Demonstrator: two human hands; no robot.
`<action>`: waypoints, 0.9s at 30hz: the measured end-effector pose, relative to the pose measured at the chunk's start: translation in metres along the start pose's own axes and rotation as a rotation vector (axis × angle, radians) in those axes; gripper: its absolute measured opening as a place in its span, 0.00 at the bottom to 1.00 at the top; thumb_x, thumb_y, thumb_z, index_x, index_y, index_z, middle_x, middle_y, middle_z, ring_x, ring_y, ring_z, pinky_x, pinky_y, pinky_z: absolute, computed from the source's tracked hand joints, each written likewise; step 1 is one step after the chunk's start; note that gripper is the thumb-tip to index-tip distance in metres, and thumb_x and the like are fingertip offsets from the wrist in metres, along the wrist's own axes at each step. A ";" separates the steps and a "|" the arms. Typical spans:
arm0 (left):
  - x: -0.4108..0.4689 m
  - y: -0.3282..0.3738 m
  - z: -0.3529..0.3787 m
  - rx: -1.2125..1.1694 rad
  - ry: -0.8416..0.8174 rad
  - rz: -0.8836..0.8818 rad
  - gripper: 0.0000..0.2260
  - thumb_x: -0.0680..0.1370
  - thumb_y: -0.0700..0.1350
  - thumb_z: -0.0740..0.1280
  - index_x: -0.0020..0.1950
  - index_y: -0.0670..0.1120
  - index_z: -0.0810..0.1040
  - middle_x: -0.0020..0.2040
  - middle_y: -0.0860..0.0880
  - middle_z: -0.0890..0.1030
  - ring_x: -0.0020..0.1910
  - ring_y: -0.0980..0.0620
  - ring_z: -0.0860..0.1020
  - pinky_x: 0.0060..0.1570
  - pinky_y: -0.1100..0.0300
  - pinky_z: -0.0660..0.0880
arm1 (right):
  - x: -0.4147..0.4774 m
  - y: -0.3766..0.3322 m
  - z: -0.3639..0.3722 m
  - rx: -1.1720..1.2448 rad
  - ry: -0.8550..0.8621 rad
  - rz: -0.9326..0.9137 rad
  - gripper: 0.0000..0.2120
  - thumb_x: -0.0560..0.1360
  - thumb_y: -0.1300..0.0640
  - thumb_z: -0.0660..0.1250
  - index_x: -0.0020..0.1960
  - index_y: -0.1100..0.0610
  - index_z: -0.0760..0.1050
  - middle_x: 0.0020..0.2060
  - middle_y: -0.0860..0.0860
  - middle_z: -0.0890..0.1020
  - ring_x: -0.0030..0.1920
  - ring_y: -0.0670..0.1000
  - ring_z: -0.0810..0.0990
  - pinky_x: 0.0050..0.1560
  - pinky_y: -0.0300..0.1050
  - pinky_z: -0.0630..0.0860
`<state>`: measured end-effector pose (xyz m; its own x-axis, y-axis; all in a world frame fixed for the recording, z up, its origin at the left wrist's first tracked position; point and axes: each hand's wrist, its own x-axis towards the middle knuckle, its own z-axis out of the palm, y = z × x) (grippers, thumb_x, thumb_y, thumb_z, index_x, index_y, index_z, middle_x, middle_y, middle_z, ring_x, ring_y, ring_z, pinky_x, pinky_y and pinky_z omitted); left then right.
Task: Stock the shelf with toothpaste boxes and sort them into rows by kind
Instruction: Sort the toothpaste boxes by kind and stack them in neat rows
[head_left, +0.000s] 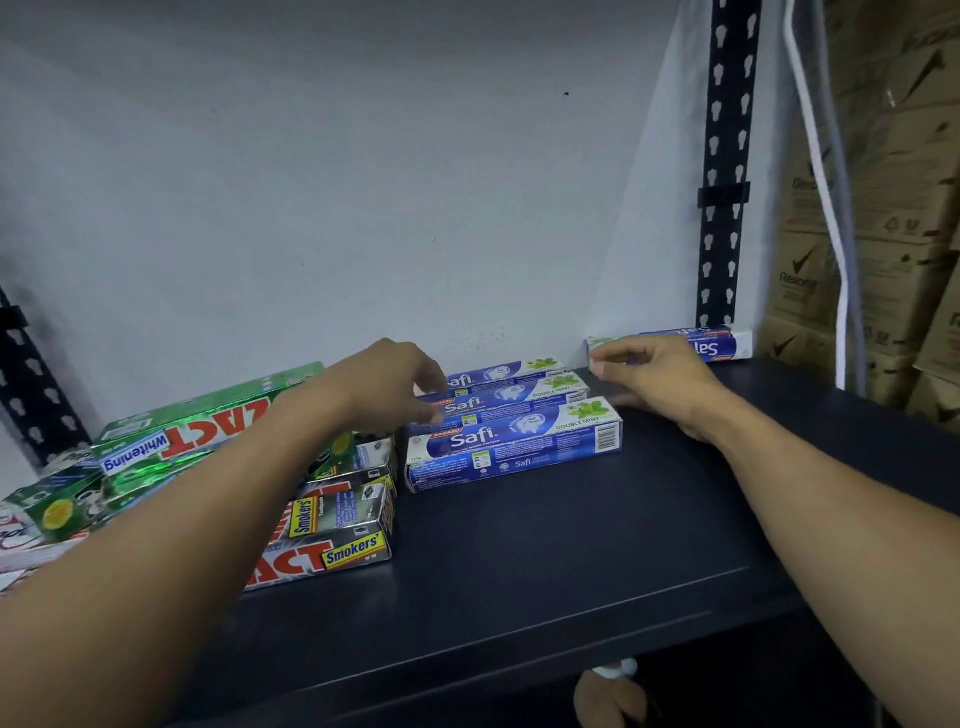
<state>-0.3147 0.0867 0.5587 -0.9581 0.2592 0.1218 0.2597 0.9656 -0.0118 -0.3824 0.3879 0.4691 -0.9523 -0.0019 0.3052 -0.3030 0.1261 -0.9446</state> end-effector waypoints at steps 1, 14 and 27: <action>-0.007 0.009 0.003 -0.058 0.055 0.002 0.16 0.77 0.54 0.72 0.63 0.53 0.81 0.60 0.53 0.82 0.52 0.55 0.79 0.54 0.55 0.75 | 0.003 0.004 -0.006 -0.144 0.097 -0.061 0.07 0.73 0.58 0.76 0.51 0.52 0.85 0.47 0.47 0.85 0.48 0.49 0.84 0.49 0.47 0.83; -0.055 0.076 0.089 -0.027 0.399 0.097 0.24 0.79 0.59 0.64 0.74 0.59 0.66 0.76 0.54 0.66 0.74 0.47 0.66 0.74 0.50 0.63 | 0.052 0.030 -0.074 -1.220 0.042 -0.306 0.27 0.77 0.47 0.67 0.75 0.49 0.67 0.71 0.52 0.73 0.71 0.56 0.68 0.72 0.58 0.66; -0.053 0.074 0.092 -0.120 0.420 0.145 0.20 0.80 0.52 0.64 0.72 0.57 0.67 0.70 0.58 0.69 0.68 0.52 0.70 0.67 0.54 0.67 | 0.047 -0.003 -0.062 -1.365 -0.047 0.044 0.33 0.73 0.36 0.69 0.73 0.47 0.67 0.67 0.56 0.71 0.67 0.60 0.68 0.64 0.58 0.70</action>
<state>-0.2561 0.1466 0.4597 -0.7851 0.3374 0.5194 0.4237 0.9043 0.0531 -0.4241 0.4494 0.4936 -0.9688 -0.0022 0.2479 -0.0217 0.9969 -0.0756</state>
